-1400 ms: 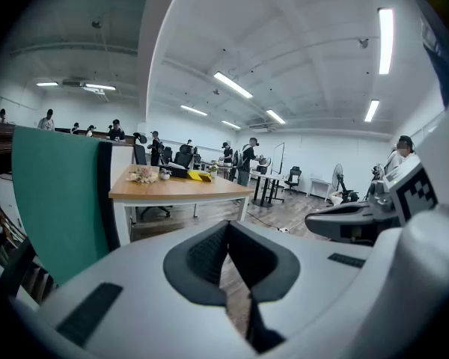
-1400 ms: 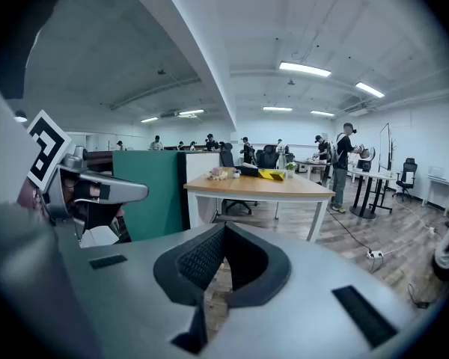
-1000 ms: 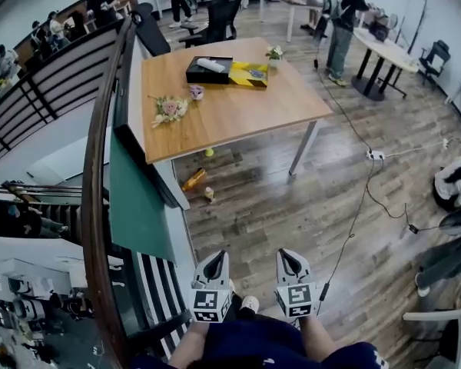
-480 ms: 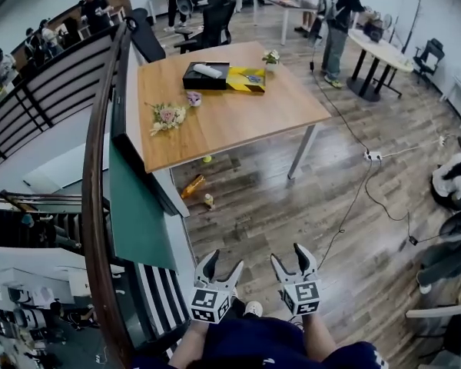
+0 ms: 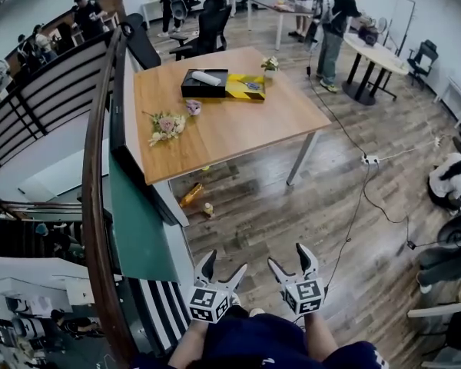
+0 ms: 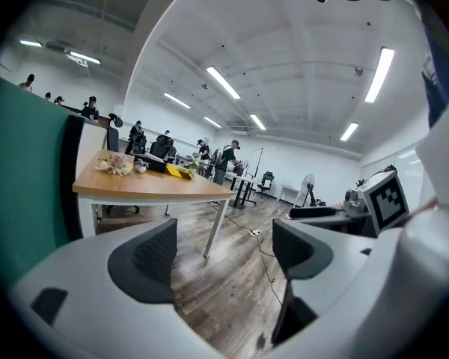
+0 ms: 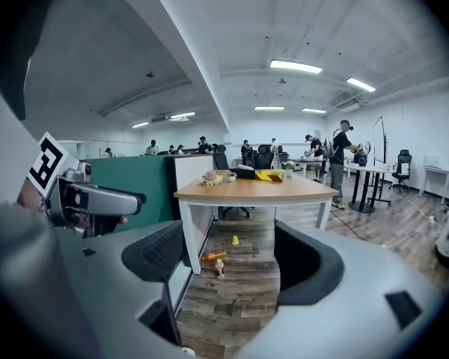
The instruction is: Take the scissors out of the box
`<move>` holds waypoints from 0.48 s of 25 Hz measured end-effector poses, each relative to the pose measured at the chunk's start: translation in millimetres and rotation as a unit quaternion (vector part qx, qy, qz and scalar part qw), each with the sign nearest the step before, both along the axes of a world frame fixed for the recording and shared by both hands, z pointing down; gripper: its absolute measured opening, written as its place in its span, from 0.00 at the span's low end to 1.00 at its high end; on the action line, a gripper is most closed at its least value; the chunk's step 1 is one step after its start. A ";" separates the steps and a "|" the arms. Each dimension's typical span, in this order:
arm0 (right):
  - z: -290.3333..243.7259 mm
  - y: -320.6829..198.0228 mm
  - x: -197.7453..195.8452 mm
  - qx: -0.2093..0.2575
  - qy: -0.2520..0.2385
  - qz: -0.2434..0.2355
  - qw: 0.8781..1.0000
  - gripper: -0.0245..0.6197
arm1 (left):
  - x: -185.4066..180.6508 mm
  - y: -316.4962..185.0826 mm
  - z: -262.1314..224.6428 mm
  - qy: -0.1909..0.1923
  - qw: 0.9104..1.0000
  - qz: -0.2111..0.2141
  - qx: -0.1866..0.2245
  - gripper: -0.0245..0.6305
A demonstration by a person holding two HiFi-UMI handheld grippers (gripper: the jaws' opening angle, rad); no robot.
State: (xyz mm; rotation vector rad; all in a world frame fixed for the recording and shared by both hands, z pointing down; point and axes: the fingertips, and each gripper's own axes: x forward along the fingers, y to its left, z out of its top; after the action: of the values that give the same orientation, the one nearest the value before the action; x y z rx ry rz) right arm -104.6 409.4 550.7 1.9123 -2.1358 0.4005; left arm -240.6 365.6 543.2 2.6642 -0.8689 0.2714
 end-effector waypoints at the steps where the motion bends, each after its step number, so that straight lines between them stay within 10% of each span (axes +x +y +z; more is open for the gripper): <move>1: 0.8 -3.7 -1.6 0.000 0.004 0.001 1.000 0.62 | -1.8 -4.2 1.2 0.001 1.000 0.002 -0.001 0.62; 12: 17.0 -15.0 -6.3 -0.016 -0.008 0.035 0.999 0.60 | -9.7 -30.2 9.4 -0.007 1.000 0.019 -0.004 0.62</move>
State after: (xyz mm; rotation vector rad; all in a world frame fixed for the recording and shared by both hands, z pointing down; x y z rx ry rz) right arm -110.9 394.4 567.7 1.9759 -2.0635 0.4620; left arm -250.3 335.4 552.6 2.6766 -0.8205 0.3021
